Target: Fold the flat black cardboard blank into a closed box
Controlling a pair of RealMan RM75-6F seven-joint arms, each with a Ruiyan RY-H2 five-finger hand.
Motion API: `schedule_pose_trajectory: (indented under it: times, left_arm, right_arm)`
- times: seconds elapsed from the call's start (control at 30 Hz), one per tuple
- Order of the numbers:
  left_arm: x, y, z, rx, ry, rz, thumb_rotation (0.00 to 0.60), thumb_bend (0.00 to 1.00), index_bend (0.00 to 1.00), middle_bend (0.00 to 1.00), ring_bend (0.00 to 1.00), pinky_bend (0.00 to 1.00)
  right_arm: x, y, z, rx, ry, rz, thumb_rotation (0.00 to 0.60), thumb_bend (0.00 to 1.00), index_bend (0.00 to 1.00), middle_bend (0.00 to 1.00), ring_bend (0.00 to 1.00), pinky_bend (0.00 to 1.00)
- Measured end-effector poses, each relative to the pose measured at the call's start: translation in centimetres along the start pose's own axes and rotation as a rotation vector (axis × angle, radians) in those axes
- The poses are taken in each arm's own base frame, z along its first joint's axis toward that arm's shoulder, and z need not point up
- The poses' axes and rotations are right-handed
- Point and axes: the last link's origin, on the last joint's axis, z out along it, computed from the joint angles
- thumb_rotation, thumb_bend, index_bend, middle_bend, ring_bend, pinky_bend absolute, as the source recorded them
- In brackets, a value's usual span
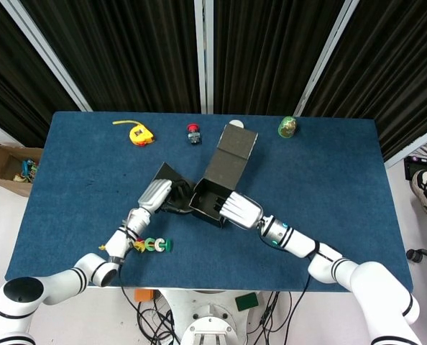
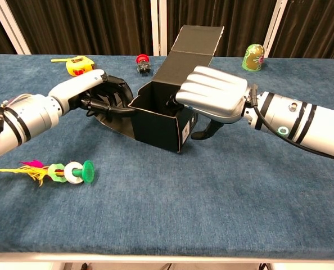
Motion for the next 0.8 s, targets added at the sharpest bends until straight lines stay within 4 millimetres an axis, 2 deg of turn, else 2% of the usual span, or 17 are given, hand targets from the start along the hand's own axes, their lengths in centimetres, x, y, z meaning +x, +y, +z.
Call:
schedule_pose_trajectory:
  times: [0.47,0.53,0.63,0.7,0.8]
  left_arm:
    - [1.2,-0.6,-0.5,0.018,0.041,0.022,0.361,0.05,0.40,0.45,0.56,0.84]
    - [1.4,-0.7,-0.6,0.018,0.052,0.021,0.362,0.05,0.37,0.43,0.55,0.84]
    - [1.9,-0.7,-0.8,0.015,0.074,0.021,0.360,0.05,0.27,0.36,0.51,0.83]
    - [2.3,-0.7,-0.9,0.011,0.094,0.022,0.361,0.05,0.23,0.30,0.43,0.81]
    - [3.0,-0.8,-1.3,0.006,0.124,0.030,0.362,0.05,0.22,0.25,0.30,0.75]
  right_arm:
    - [-0.5,0.4,0.1,0.014,-0.040,-0.011,0.600,0.18,1.00,0.93,0.88,1.00]
    - [-0.4,0.5,0.1,0.017,-0.036,-0.016,0.600,0.18,0.97,0.91,0.87,1.00]
    - [0.0,1.0,0.1,0.020,-0.027,-0.033,0.600,0.17,0.77,0.76,0.86,1.00]
    - [0.3,1.5,0.1,0.025,-0.027,-0.052,0.600,0.10,0.56,0.58,0.84,1.00]
    - [0.7,2.3,0.1,0.033,-0.038,-0.083,0.600,0.02,0.35,0.40,0.81,1.00]
